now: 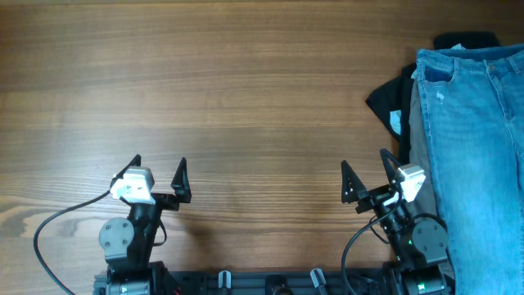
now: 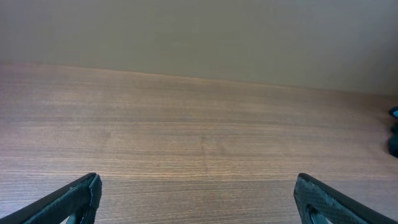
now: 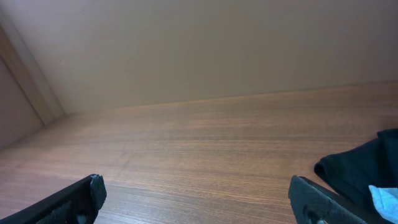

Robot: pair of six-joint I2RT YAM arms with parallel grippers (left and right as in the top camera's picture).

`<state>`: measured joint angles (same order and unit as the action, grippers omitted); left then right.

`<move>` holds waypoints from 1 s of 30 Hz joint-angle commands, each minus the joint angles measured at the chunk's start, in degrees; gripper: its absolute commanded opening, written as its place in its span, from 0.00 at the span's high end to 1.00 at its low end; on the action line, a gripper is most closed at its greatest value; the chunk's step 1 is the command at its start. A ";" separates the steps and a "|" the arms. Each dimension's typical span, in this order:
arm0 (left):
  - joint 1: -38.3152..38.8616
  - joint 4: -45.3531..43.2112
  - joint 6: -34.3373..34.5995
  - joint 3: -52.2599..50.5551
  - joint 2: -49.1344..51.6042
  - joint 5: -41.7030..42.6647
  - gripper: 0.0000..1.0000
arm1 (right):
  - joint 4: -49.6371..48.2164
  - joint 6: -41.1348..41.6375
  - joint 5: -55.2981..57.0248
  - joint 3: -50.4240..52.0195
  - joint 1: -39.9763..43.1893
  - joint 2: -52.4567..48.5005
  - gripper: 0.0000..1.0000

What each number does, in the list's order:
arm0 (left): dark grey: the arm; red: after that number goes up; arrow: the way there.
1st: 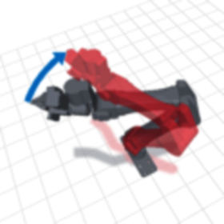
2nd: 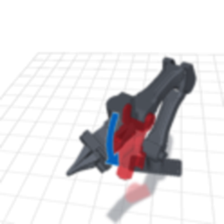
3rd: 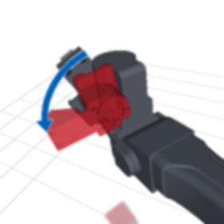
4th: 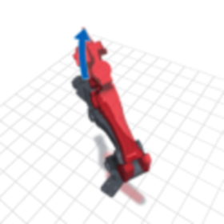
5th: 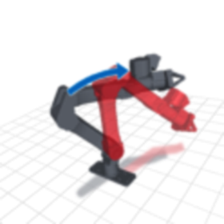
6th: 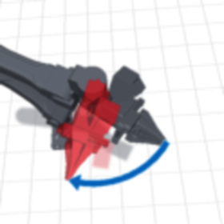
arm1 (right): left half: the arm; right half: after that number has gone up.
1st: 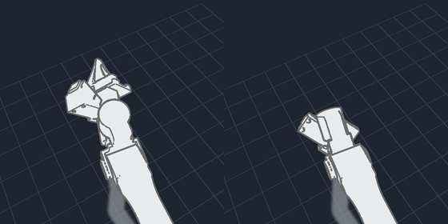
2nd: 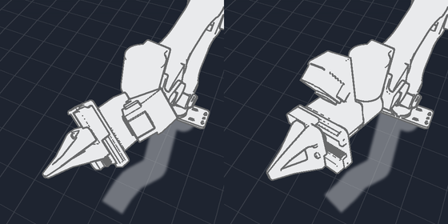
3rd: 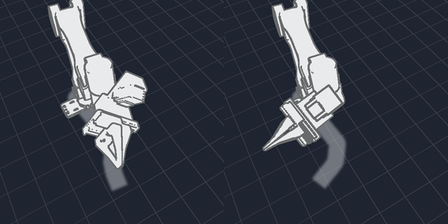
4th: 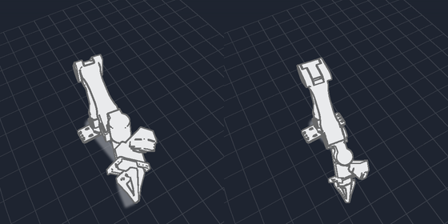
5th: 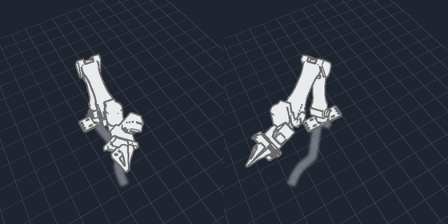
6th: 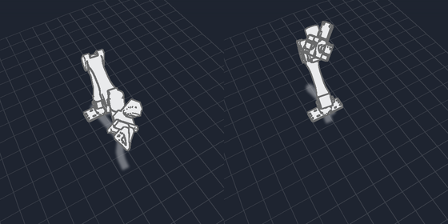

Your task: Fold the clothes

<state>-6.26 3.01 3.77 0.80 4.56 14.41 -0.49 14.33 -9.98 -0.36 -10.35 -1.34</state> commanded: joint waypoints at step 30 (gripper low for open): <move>-0.02 44.00 5.27 64.02 48.76 0.74 0.00 | 44.61 -8.28 0.42 -79.25 0.11 -75.14 0.01</move>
<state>-6.28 44.18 9.72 59.77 48.25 15.27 44.14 9.10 -11.79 -73.01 -10.31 -70.37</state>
